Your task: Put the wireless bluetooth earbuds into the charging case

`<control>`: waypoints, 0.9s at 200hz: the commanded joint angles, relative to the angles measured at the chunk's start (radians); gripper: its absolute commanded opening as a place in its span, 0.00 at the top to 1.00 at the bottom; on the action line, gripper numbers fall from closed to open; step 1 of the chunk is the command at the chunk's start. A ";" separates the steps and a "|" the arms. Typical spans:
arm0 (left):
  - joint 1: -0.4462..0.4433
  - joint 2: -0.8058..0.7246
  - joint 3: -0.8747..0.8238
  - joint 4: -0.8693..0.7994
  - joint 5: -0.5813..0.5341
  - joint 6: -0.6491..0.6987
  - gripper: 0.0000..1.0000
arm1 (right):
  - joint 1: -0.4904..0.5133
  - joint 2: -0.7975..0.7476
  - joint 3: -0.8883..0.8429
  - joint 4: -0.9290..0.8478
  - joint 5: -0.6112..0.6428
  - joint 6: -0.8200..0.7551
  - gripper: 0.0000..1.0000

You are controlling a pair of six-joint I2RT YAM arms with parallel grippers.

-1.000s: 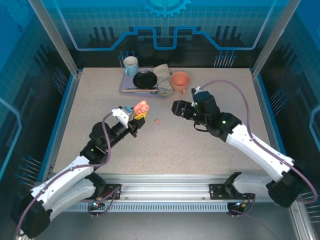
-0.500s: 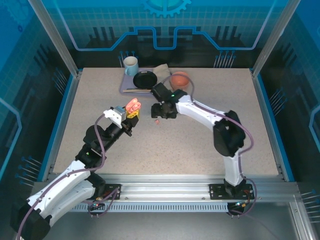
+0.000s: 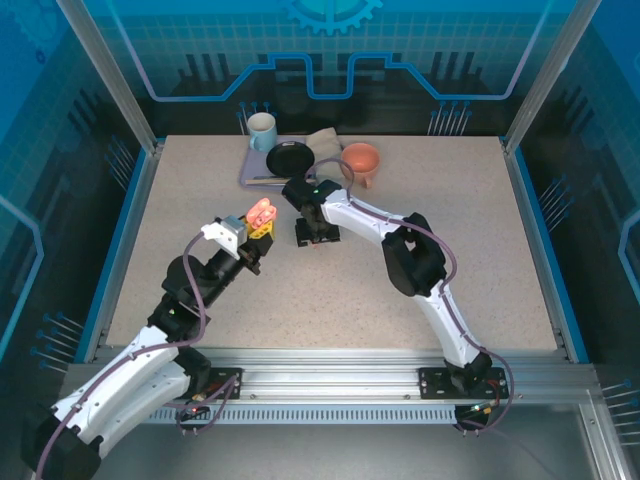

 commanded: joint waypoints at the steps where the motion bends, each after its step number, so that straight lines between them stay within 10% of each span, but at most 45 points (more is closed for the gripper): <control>1: 0.009 -0.016 -0.018 0.016 -0.014 -0.005 1.00 | 0.016 0.047 0.050 -0.051 0.011 -0.022 0.40; 180: 0.015 -0.002 -0.033 0.028 -0.002 -0.016 1.00 | 0.000 0.120 0.103 -0.056 0.024 0.009 0.57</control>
